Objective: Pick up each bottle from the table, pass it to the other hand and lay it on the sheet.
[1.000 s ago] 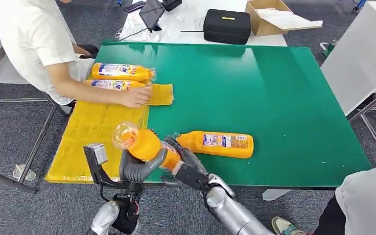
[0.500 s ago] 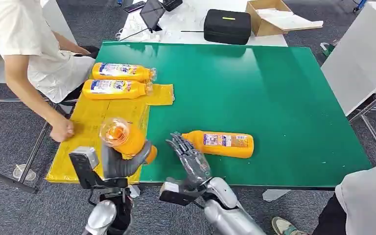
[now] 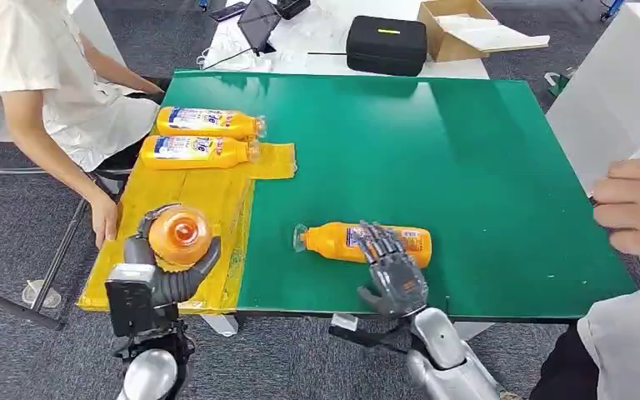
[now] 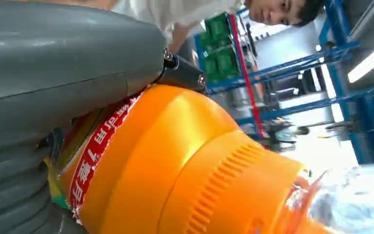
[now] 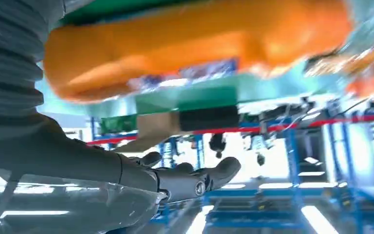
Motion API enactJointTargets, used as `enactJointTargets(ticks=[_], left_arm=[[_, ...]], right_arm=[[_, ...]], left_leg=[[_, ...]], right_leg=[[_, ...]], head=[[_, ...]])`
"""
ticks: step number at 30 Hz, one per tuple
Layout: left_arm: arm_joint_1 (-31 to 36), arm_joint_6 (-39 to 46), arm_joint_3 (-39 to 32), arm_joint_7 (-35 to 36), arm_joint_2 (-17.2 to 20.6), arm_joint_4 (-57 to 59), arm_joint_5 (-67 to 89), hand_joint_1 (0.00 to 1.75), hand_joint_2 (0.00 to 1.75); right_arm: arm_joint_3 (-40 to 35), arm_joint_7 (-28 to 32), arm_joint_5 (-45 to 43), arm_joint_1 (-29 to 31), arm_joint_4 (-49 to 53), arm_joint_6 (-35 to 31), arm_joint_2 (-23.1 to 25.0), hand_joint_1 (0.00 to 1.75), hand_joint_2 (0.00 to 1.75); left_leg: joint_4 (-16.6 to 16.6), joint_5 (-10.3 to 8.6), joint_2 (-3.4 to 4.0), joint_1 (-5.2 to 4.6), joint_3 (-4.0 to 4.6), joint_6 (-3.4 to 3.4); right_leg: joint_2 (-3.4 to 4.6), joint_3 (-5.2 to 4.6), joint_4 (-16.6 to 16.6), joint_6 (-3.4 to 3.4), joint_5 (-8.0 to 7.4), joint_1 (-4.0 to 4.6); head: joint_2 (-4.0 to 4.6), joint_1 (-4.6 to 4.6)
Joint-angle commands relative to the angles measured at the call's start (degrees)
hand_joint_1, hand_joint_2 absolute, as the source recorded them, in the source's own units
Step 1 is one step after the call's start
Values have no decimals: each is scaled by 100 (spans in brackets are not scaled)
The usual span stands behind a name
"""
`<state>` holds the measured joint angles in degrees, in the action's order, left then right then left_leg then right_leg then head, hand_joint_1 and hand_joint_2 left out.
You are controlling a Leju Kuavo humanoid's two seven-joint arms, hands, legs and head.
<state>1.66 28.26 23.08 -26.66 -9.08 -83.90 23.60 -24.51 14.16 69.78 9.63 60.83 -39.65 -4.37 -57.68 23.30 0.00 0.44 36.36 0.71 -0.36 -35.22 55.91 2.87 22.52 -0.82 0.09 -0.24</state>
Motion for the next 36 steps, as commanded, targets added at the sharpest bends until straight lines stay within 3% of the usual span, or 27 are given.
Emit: enactJointTargets(ticks=[1,3,11,12,13,23,24,26,27,28,30,31,32,36], left_arm=[[1866,127,226,1622,555,3756,3267,175,175],[2290,-195,392,2029,511,4483,3944,175,175],[2758,-950,210,2061,276,5288,3869,175,175],[2871,-1019,268,2327,304,5452,4032,140,175],[2992,-1113,291,2515,309,5604,4149,91,175],[3053,-1085,246,2454,307,5708,4148,91,175],[3062,-1090,268,2522,309,5732,4220,77,175],[3152,-1127,282,2786,345,5855,4412,105,175],[3210,-1226,200,2774,353,5951,4396,105,175],[3258,-1389,160,2780,362,6039,4384,84,175],[3351,-1612,76,2709,366,6176,4317,61,175],[3411,-1803,55,2711,347,6274,4292,24,175],[3457,-2000,14,2710,330,6330,4247,7,175],[3581,-2653,4,2588,345,6479,4174,0,175]], right_arm=[[255,112,42,458,-456,57,85,0,175],[190,163,-56,536,-485,151,171,0,175],[78,404,-484,602,-717,168,375,0,175],[83,460,-571,594,-734,158,404,0,175],[87,534,-669,598,-771,180,433,0,175],[73,549,-687,601,-783,176,441,0,175],[72,560,-705,598,-775,194,441,0,175],[85,628,-818,573,-759,222,478,0,175],[77,688,-898,562,-768,277,502,0,175],[64,712,-922,558,-800,298,515,0,175],[69,782,-1037,603,-940,323,560,0,175],[73,834,-1092,638,-1033,315,580,0,175],[76,891,-1153,679,-1120,313,604,0,175],[70,1131,-1417,835,-1383,273,691,0,175]], left_leg=[[18,-10,-10,-2,-31,-4],[10,-9,-4,-1,-18,0],[2,-12,3,3,-20,-3],[-1,-8,4,7,-27,-4],[0,-10,0,6,-23,-3],[-2,-13,6,5,-9,-3],[0,-14,5,2,-7,-2],[-4,-11,6,5,-11,-3],[-1,-15,3,3,-4,-2],[-5,-8,7,7,-17,-3],[-2,-14,6,4,-5,-3],[-5,-8,8,8,-16,-4],[-3,-10,7,7,-14,-4],[0,-14,7,4,-11,-2]], right_leg=[[-8,31,-12,-11,-4,-1],[-1,19,-6,-8,-6,0],[6,17,1,-8,-8,5],[7,26,1,-11,-4,8],[3,23,0,-9,-5,7],[8,11,3,-6,-9,6],[7,8,3,-4,-9,3],[9,12,5,-7,-7,6],[5,6,3,-4,-10,4],[10,18,5,-10,-4,8],[9,6,3,-5,-9,5],[11,17,5,-10,-5,9],[10,15,3,-8,-7,8],[11,13,3,-5,-12,5]], head=[[0,0],[0,0],[0,2],[0,2],[0,2],[0,2],[0,2],[0,2],[0,2],[0,0],[0,2],[0,2],[0,0],[0,0]])
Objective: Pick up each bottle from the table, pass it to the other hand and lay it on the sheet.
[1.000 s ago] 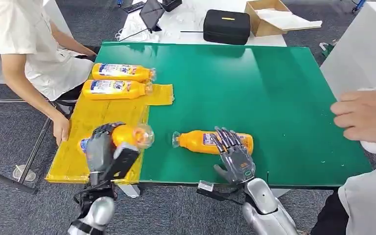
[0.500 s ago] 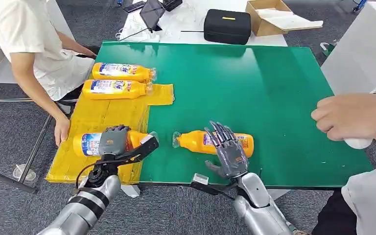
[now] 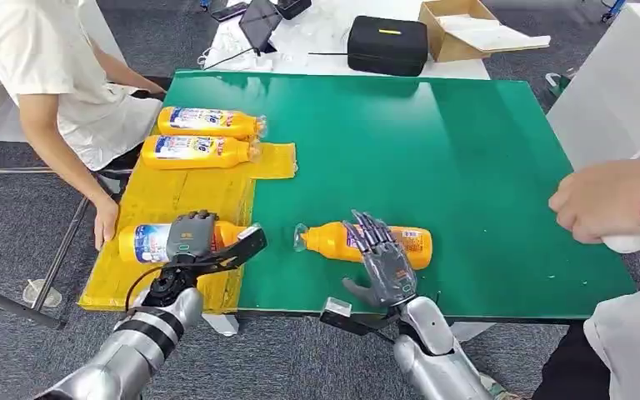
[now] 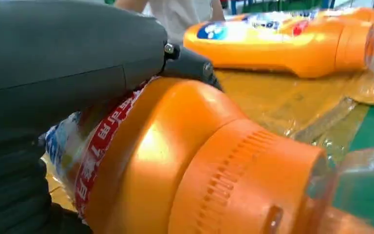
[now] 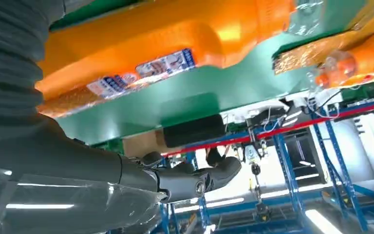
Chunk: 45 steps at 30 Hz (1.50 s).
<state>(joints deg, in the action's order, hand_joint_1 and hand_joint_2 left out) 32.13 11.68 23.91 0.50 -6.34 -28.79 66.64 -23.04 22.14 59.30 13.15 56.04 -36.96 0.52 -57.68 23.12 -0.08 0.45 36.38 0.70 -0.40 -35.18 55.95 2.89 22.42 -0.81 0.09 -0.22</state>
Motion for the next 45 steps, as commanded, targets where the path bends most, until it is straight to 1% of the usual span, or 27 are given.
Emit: enactJointTargets(ticks=[1,3,4,5,6,9,11,12,17,18,19,21,22,26,27,28,29,32,33,34,36,37,38,39,42,44,45], left_arm=[[545,-1073,-80,-179,89,983,-145,0,175],[575,-1317,-95,-417,136,1012,-231,0,175],[587,-1424,-138,-529,150,1017,-313,0,175],[607,-1616,-164,-724,175,1029,-408,0,175],[625,-1802,-161,-898,219,1029,-483,0,175],[638,-2022,-161,-1205,321,1011,-639,0,175],[650,-2287,-146,-1445,404,1013,-825,0,175],[652,-2331,-138,-1484,418,1015,-847,0,175],[642,-3179,-160,-2104,610,1015,-1479,0,175],[616,-3234,-123,-2163,665,984,-1563,0,175],[612,-3231,-114,-2166,672,983,-1571,0,175],[617,-3467,-127,-2254,726,998,-1832,0,175],[640,-3619,-108,-2278,758,1027,-1963,0,175],[707,-3635,51,-2379,845,967,-2003,0,175],[685,-3530,116,-2442,856,897,-2029,0,175],[669,-3468,167,-2533,860,844,-2043,0,175],[620,-3175,270,-2712,834,705,-2183,0,175],[495,-2466,633,-2768,745,231,-2328,0,175],[478,-2408,703,-2709,715,139,-2374,0,175],[443,-2313,756,-2663,708,9,-2424,0,175],[300,-1787,917,-2529,701,-341,-2367,0,175],[257,-1735,968,-2465,672,-422,-2359,0,175],[170,-1379,1165,-2122,706,-644,-2119,0,175],[117,-1259,1243,-2043,723,-745,-2029,0,175],[-42,-1028,1373,-1852,796,-1028,-1910,0,175],[-83,-1023,1397,-1838,829,-1096,-1910,0,175],[-83,-1023,1397,-1838,829,-1096,-1910,0,175]], right_arm=[[-79,356,-399,507,-939,11,212,0,175],[-73,439,-501,564,-1039,-7,234,0,175],[-73,484,-544,587,-1088,-31,237,0,175],[-61,563,-634,614,-1145,-52,249,0,175],[-70,657,-716,659,-1228,-78,257,0,175],[-94,813,-866,746,-1385,-95,270,0,175],[-144,931,-978,825,-1519,-113,282,0,175],[-152,946,-989,837,-1532,-122,285,0,175],[-272,1193,-1266,986,-1715,-122,324,0,175],[-290,1217,-1313,1018,-1766,-131,340,0,175],[-294,1219,-1316,1025,-1774,-133,342,0,175],[-343,1256,-1383,1074,-1855,-129,355,0,175],[-365,1310,-1443,1100,-1888,-128,354,0,175],[-372,1336,-1530,1157,-1975,-111,388,0,175],[-414,1310,-1493,1164,-2029,-134,373,0,175],[-431,1323,-1497,1158,-2043,-129,366,0,175],[-460,1341,-1483,1129,-2040,-248,344,0,175],[-331,1238,-1282,984,-1781,-304,288,0,175],[-328,1231,-1273,963,-1761,-304,279,0,175],[-327,1213,-1280,948,-1739,-304,266,0,175],[-305,1112,-1259,891,-1700,-298,231,0,175],[-303,1110,-1256,850,-1661,-299,206,0,175],[-275,1025,-1200,779,-1621,-298,170,0,175],[-257,1009,-1187,730,-1578,-300,149,0,175],[-165,939,-1070,603,-1465,-304,109,0,175],[-151,946,-1057,592,-1460,-302,107,0,175],[-151,946,-1057,592,-1460,-302,107,0,175]], left_leg=[[-3,7,21,5,-21,-3],[1,1,16,3,-19,-3],[-4,7,27,7,-33,-4],[2,-3,17,3,-22,-5],[1,2,24,6,-31,-5],[5,-7,10,1,-25,-5],[4,2,30,5,-42,-7],[6,-8,12,1,-28,-5],[5,-4,24,1,-34,-6],[5,-6,16,1,-31,-6],[3,4,33,6,-49,-8],[7,-8,14,-1,-36,-6],[8,-5,28,3,-46,-7],[7,-7,25,1,-53,-6],[8,-10,13,-1,-51,-5],[9,-9,21,0,-57,-6],[8,-9,15,0,-57,-6],[10,-10,7,-1,-59,-8],[8,-12,-4,1,-53,-8],[6,-5,3,6,-60,-9],[0,-7,-7,6,-51,-8],[3,-9,-8,3,-49,-7],[3,-11,-9,3,-46,-7],[4,-13,-14,2,-42,-7],[-5,1,-17,9,-49,-6],[3,-9,-11,3,-26,-7],[1,-6,-12,4,-30,-8]], right_leg=[[23,15,0,-12,-2,6],[18,15,-2,-7,-3,3],[31,27,0,-16,-2,8],[24,17,-3,-9,-6,3],[33,25,-4,-14,-6,7],[20,20,-3,-16,-11,1],[39,33,-4,-25,-8,6],[20,22,-4,-16,-11,1],[30,25,-2,-18,-11,1],[21,25,-1,-17,-10,1],[39,39,-2,-27,-7,7],[15,31,-2,-17,-11,-1],[30,38,-5,-22,-13,3],[27,43,-2,-20,-13,1],[14,44,-1,-17,-12,-2],[23,47,-3,-21,-13,1],[16,49,-2,-19,-12,0],[9,51,-2,-19,-9,-1],[-2,48,-2,-18,-8,1],[6,55,-4,-27,-5,8],[-6,47,1,-23,-3,7],[-8,43,-1,-19,-4,3],[-9,40,-1,-18,-5,3],[-14,37,-1,-16,-5,2],[-16,49,-1,-23,6,10],[-12,24,-2,-18,-3,3],[-12,28,-1,-20,1,4]], head=[[0,0],[0,-2],[0,0],[0,-2],[0,0],[0,-2],[0,2],[0,-2],[0,-2],[0,0],[0,0],[0,0],[0,-2],[0,-2],[0,-2],[0,0],[0,-2],[0,-2],[0,0],[0,0],[0,0],[0,-2],[0,-2],[0,0],[0,-2],[0,-2],[0,0]])
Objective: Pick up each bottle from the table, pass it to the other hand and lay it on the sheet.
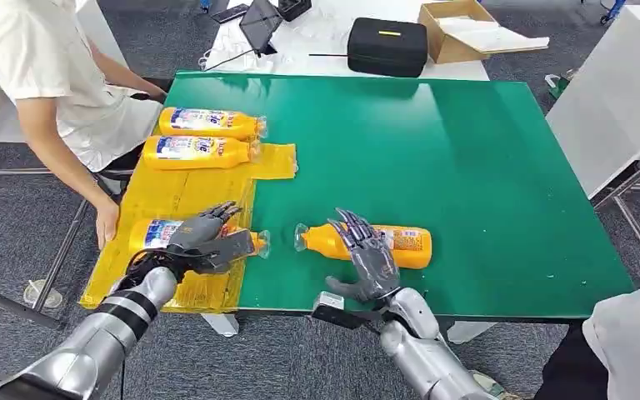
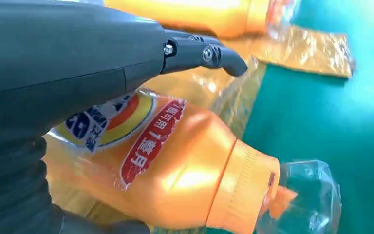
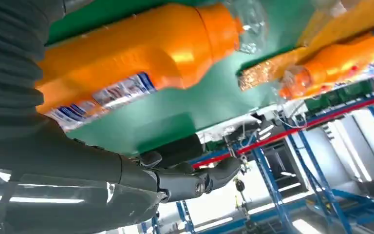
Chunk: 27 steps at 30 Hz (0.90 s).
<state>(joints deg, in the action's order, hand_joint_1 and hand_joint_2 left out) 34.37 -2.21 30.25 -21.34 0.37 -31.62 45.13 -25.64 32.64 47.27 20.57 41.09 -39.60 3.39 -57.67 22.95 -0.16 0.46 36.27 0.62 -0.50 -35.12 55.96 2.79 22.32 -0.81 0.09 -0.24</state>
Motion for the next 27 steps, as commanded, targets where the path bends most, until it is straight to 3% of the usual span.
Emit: enactJointTargets(ticks=[1,8,12,19,22,27], left_arm=[[-300,363,764,345,169,-814,243,0,175],[-579,449,928,305,362,-1631,267,0,175],[-880,458,986,197,487,-2328,180,0,175],[-1528,679,1314,64,582,-3544,221,0,175],[-1927,707,1270,43,375,-4079,-190,0,175],[-2084,730,1291,110,242,-4210,-312,0,175]], right_arm=[[111,-105,147,-142,36,-32,-174,0,175],[228,-342,526,-262,98,-24,-270,0,175],[395,-1000,1028,-80,-92,5,-449,0,175],[946,-1196,1236,103,-152,-40,-694,0,175],[1465,-1130,1409,205,-166,-40,-704,0,175],[1596,-1185,1487,231,-195,-40,-725,0,175]], left_leg=[[0,8,-2,1,-11,0],[-1,6,1,1,2,-1],[-6,14,7,2,-5,0],[-9,19,15,-1,-8,2],[-4,9,3,-5,8,2],[-3,9,-2,-6,10,4]], right_leg=[[-1,12,-1,-7,8,2],[3,-2,0,-7,5,3],[11,4,4,-10,9,4],[18,10,5,-10,12,0],[5,-5,2,-5,6,-3],[0,-7,0,-5,6,-3]], head=[[0,0],[0,2],[0,2],[0,0],[0,0],[0,2]])
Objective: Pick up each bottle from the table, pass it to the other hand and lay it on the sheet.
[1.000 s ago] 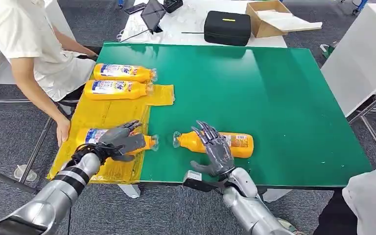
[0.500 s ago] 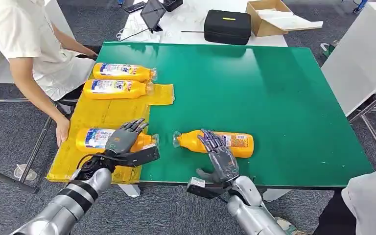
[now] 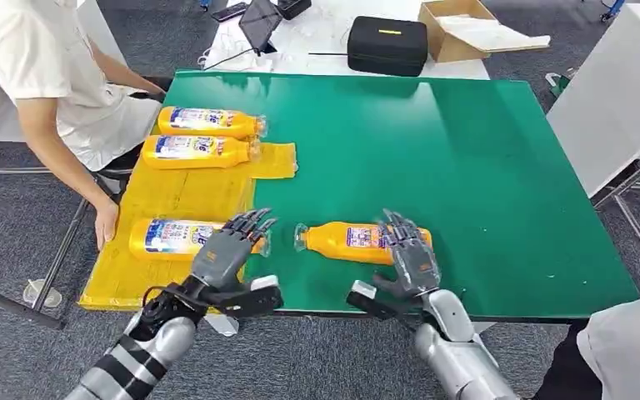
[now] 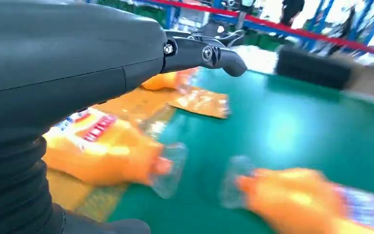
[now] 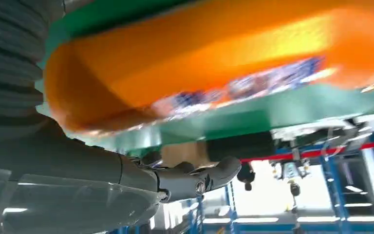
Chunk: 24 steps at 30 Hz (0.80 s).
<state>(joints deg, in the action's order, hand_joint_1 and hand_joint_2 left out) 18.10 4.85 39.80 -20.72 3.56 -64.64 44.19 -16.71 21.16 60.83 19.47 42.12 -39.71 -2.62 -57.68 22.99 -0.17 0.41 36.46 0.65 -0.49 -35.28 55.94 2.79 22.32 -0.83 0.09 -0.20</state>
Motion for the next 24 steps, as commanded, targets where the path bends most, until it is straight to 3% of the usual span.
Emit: enactJointTargets(ticks=[1,4,7,9,19,24], left_arm=[[-457,23,336,48,-77,-908,-218,0,175],[-627,124,298,35,-233,-867,-339,0,175],[-911,1095,138,506,-639,-691,151,0,175],[-907,1295,152,547,-699,-621,241,0,175],[-827,1070,286,273,-735,-699,-195,0,175],[-774,962,314,180,-744,-674,-342,0,175]], right_arm=[[703,-37,132,341,-298,-29,-124,0,175],[798,-170,309,397,-541,-29,-90,0,175],[973,-190,226,490,-1054,-29,-81,0,175],[1019,-180,182,541,-1327,59,-87,0,175],[939,-568,345,860,-2086,1067,-243,0,175],[820,-607,477,924,-2161,1263,-260,0,175]], left_leg=[[-6,10,2,2,-14,0],[-6,13,10,3,-19,-2],[2,5,6,-1,-13,1],[-1,16,8,3,-32,3],[-1,8,-6,4,-25,0],[-3,3,-5,8,-37,0]], right_leg=[[2,15,3,-9,9,3],[10,19,4,-12,9,6],[5,12,-3,-5,4,2],[9,35,-7,-9,11,6],[-8,28,-4,-9,9,5],[-9,37,-9,-13,3,9]], head=[[0,-4],[0,-2],[0,0],[0,-2],[0,-2],[0,-2]])
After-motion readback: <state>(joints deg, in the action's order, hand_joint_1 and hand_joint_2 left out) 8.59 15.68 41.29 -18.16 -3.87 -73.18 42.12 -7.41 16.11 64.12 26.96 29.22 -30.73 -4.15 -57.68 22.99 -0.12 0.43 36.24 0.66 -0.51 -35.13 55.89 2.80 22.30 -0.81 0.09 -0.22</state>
